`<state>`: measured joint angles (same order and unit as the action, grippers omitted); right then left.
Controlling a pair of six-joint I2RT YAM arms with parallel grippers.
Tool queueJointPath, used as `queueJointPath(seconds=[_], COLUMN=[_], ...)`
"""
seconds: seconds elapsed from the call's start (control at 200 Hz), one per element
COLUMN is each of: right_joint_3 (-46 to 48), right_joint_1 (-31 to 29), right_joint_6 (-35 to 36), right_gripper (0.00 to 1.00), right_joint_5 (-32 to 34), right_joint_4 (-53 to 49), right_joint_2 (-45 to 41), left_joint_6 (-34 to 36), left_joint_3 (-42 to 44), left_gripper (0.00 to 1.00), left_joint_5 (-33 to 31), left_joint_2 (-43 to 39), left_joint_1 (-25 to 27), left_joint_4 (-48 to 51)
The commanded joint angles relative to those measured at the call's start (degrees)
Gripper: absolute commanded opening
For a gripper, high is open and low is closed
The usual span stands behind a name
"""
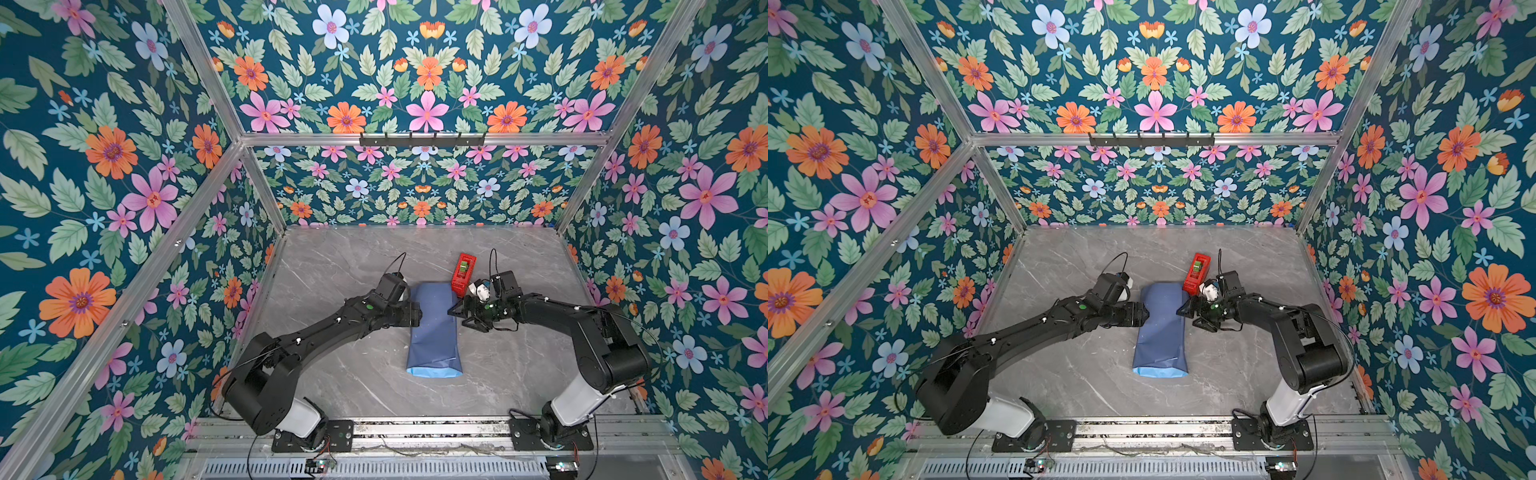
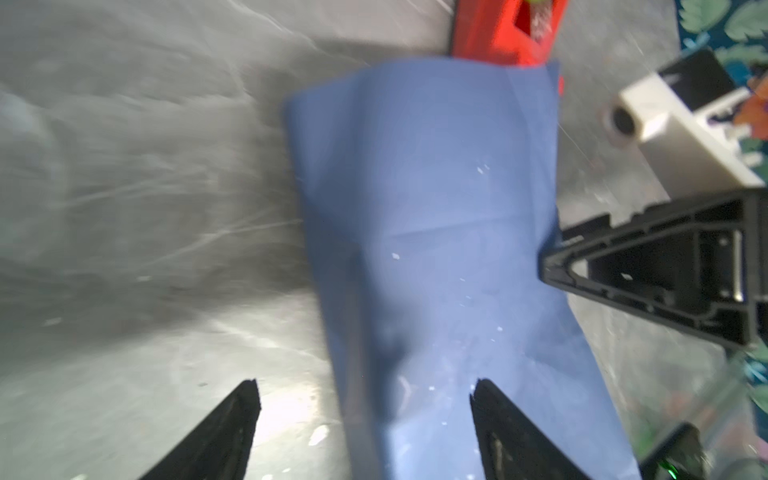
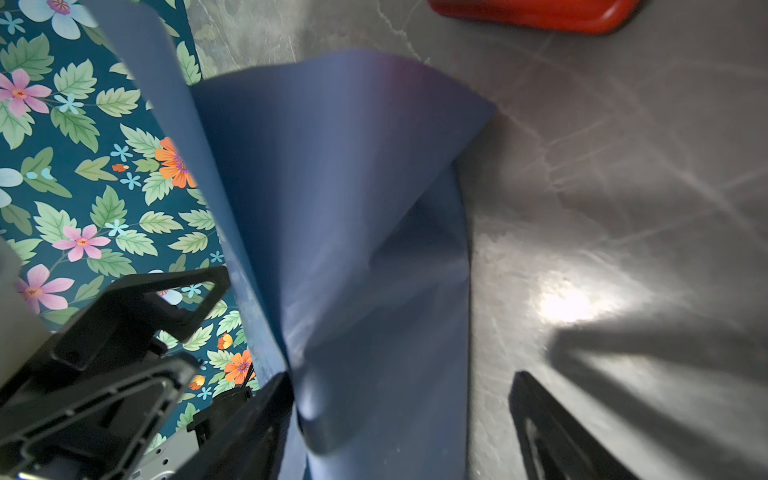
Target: Wrap the gift box in paper
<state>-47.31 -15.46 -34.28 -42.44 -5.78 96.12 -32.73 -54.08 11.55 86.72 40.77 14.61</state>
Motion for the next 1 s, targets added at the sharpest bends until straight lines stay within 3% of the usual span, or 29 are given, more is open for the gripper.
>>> queueJointPath(seconds=[0.0,0.325,0.425,0.655,0.995], right_joint_3=[0.20,-2.47,-3.12,-0.67,4.58], right_joint_1=[-0.01,-0.09,-0.49,-4.21,-8.80], right_joint_6=[1.06,1.29,0.93,-0.62,-1.07], right_gripper=[0.82,0.83,0.87,0.95,0.94], right_joint_5=[5.17,4.00,3.67,6.61,11.72], right_joint_4=[-6.17,-7.84,-8.27,-9.47,-11.23], right_joint_2=[0.56,-0.59,-4.76,-10.67,-13.12], left_joint_6=[1.73,4.27,4.91,5.31,5.40], left_joint_3=[-0.49,1.74,1.88,1.88,1.79], left_gripper=[0.82,0.82,0.82,0.82,0.82], left_joint_5=[2.86,3.72,3.38,3.12,3.02], left_joint_2=[2.63,5.31,5.56,5.49,5.40], left_joint_1=[-0.47,-0.73,-0.72,-0.70,-0.70], left_joint_4=[-1.43,0.12,0.77,1.11,0.68])
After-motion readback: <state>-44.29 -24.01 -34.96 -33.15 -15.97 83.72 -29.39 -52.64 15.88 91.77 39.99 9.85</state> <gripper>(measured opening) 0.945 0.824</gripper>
